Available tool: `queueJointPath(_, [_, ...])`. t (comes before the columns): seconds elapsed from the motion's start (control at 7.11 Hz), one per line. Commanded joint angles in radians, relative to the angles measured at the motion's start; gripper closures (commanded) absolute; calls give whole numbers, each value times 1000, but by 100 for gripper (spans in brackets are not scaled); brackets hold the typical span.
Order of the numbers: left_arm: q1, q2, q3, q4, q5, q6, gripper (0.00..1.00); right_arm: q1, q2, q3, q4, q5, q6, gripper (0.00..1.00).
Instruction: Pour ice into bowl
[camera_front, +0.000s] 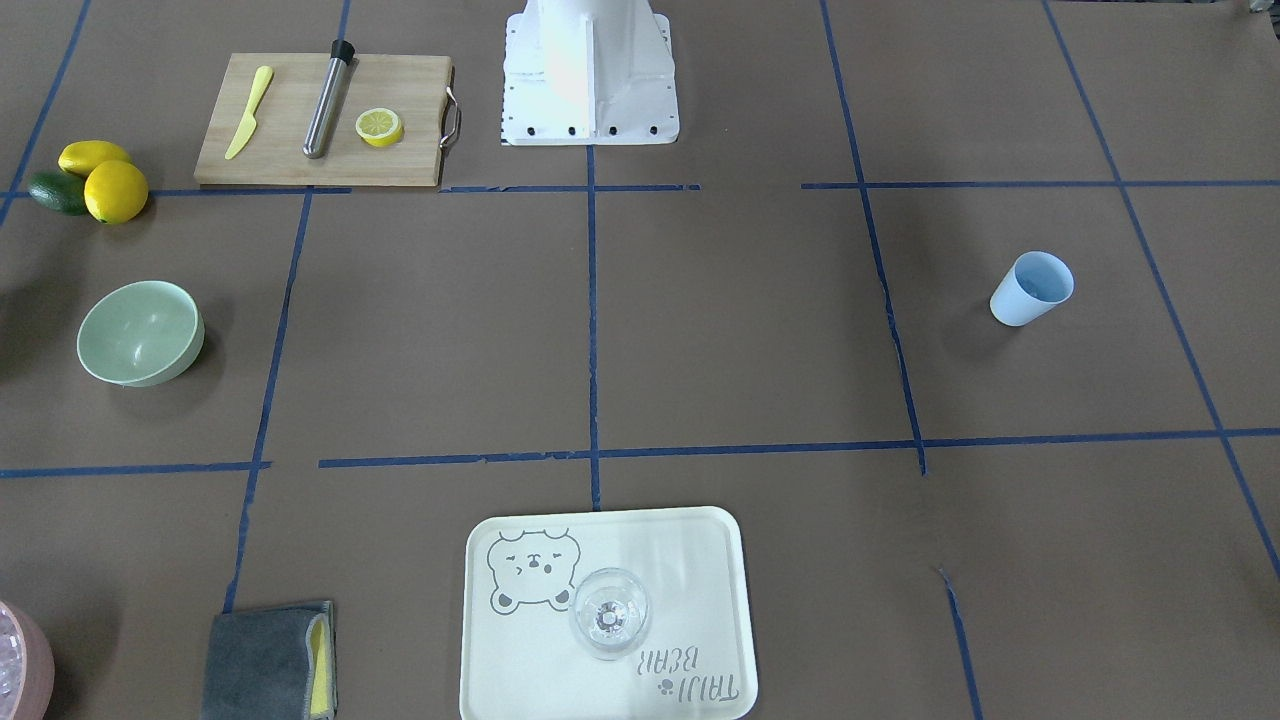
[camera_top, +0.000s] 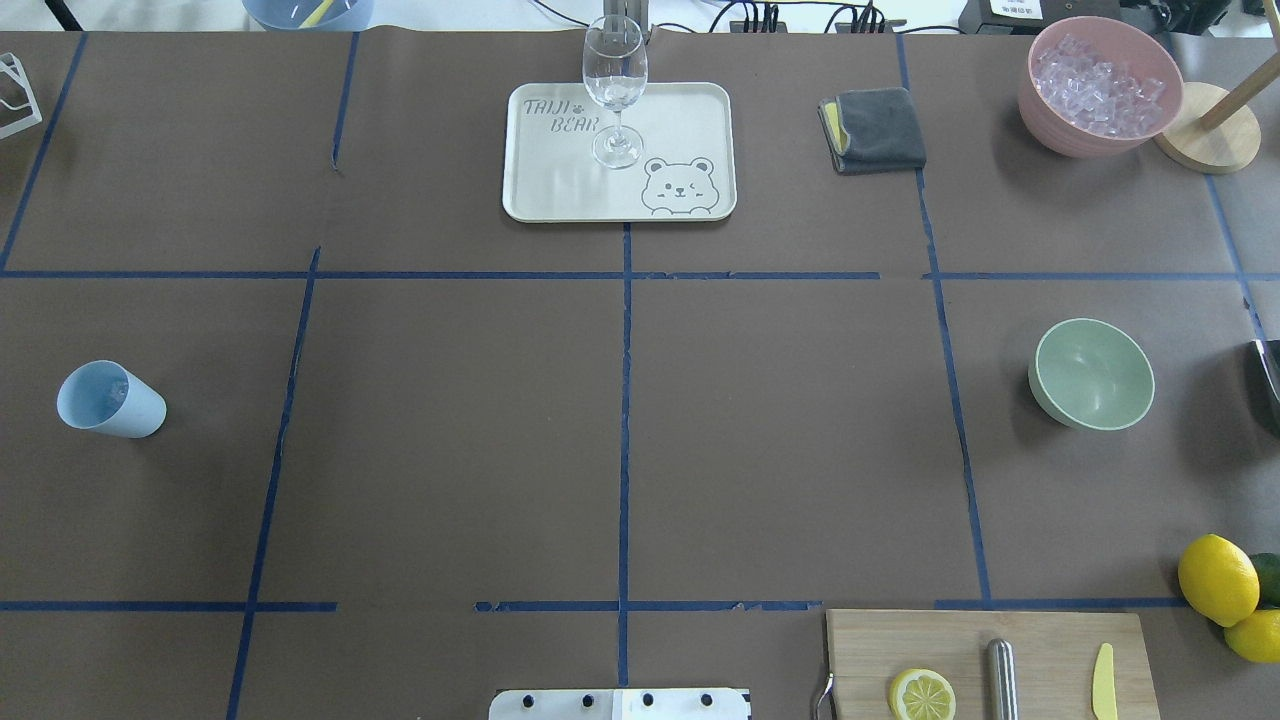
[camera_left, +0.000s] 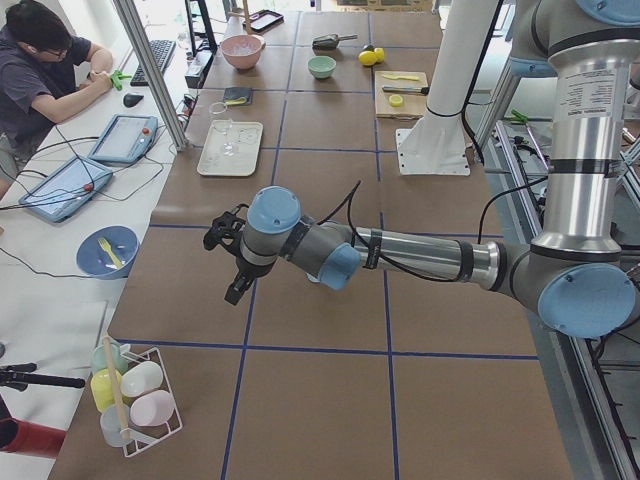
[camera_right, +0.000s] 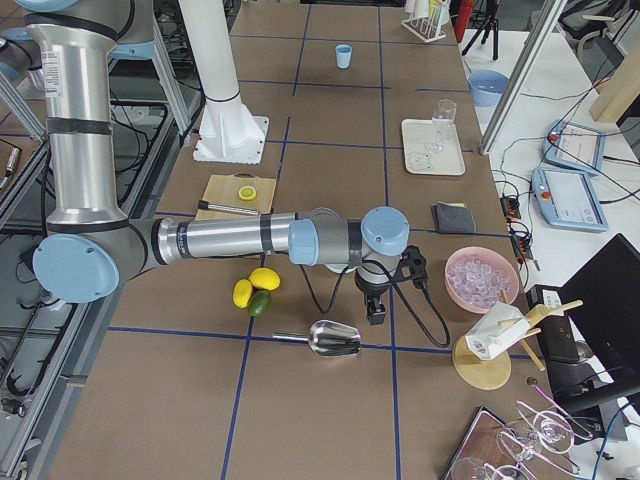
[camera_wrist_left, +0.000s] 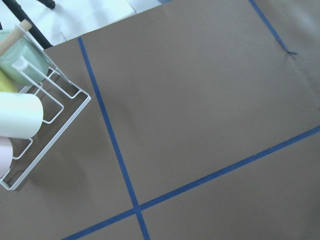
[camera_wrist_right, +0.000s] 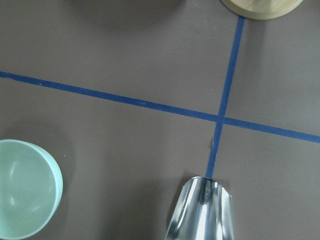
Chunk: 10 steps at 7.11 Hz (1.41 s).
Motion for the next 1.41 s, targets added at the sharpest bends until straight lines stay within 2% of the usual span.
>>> queueJointPath(0.0, [95,26,-71,-86,9,-240,0,-128,-7,-8,237,4,331,0])
queueJointPath(0.28, [141,148,-258,-87,87,-374,0,-226,-21,-11,365,3,516,0])
queueJointPath(0.56, [198,261,-362,-99,239,-443,0,-306,-24,-15,484,-15,679,0])
queueJointPath(0.84, [308,357,-384,-255,342,-631,0,-409,-26,-21,593,-84,844,0])
queueJointPath(0.98, [367,379,-384,-317,379,-720,0,-433,-38,-71,658,-106,853,0])
queueJointPath(1.12, [450,405,-384,-352,484,-768,0,-441,-49,-137,765,-106,859,0])
queueJointPath(1.27, [455,407,-384,-356,488,-770,0,-449,-61,-147,798,-109,889,0])
